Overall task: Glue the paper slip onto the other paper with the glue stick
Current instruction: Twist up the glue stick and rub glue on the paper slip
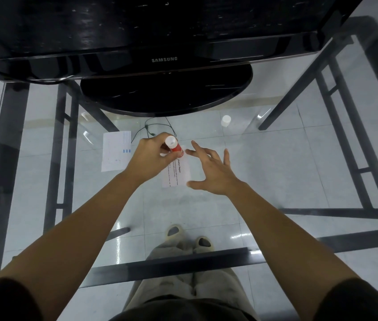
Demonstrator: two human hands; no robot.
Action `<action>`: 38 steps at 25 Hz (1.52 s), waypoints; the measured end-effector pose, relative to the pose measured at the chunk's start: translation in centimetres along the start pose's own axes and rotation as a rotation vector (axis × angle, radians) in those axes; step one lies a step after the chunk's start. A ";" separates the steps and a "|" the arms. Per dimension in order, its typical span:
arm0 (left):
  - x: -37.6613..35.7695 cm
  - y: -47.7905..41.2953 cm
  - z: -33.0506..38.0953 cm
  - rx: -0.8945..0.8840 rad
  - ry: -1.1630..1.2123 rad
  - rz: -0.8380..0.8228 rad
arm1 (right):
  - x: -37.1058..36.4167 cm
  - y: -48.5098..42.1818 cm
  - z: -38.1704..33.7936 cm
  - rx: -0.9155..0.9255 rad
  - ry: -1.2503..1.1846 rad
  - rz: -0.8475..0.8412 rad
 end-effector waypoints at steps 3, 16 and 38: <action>-0.2 0.9 -0.1 -0.003 0.001 -0.013 | 0.0 0.0 0.0 0.003 0.011 0.003; 1.4 2.5 -0.6 -0.035 0.000 -0.001 | 0.0 0.1 0.0 0.018 -0.007 0.001; 3.3 5.7 -2.2 0.092 0.094 0.135 | 0.1 0.1 -0.1 0.006 0.034 -0.016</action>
Point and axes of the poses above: each hand's wrist, its own y-axis away from the middle knuckle, its own x-axis out of the back of the hand, z = x × y, the point moved 5 cm from there along -y, towards the middle knuckle, and after that the axes turned 6 degrees about y, right-handed, at the moved point
